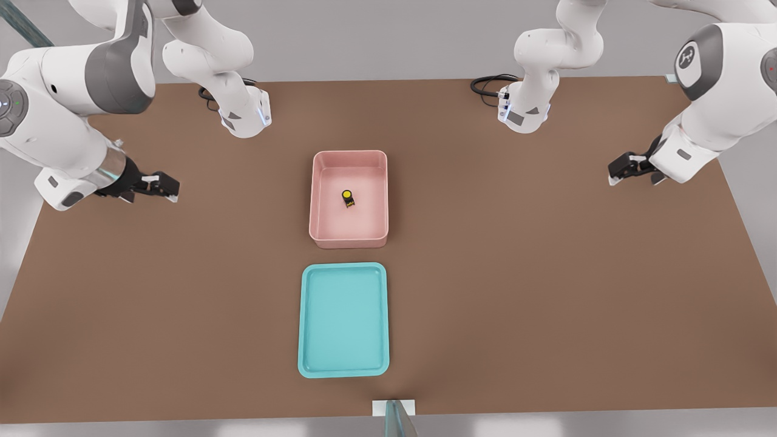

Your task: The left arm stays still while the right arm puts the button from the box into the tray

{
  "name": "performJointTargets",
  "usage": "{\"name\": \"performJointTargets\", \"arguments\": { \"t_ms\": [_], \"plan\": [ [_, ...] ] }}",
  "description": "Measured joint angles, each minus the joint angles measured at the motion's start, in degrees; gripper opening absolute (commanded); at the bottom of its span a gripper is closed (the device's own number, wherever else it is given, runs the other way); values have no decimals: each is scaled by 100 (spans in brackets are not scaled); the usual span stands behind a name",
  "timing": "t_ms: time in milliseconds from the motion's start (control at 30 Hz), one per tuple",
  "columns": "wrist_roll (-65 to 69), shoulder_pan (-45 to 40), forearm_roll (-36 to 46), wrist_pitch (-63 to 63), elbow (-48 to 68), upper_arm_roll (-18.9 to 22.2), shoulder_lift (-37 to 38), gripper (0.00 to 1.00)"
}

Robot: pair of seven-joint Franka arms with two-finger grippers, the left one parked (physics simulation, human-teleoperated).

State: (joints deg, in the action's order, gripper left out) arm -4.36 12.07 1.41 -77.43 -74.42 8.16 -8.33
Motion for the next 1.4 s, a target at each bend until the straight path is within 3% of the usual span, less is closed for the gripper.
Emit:
{"name": "performJointTargets", "arguments": {
  "t_ms": [100,233,300,367,433,467,567,700,967,1400],
  "plan": [
    [-61,70,-6,-56,16,-174,-75,100],
    [-273,2389,-12,-72,99,-427,-251,100],
    [-425,3095,-45,-114,110,-489,-529,100],
    [-716,3444,-39,-394,-268,-517,-775,100],
    [-1077,3736,-71,-1033,-1467,-617,-735,100],
    [-1258,3811,-120,-1504,-2208,-646,-670,100],
    [-1740,3726,-137,-2937,-3663,-236,-584,100],
    [-2292,3719,-101,-4511,-4778,-106,-471,99],
    [-3106,3821,-92,-6553,-5526,-593,-728,100],
    [-3740,3743,-155,-8416,-6094,-809,-1170,100]
  ]
}}
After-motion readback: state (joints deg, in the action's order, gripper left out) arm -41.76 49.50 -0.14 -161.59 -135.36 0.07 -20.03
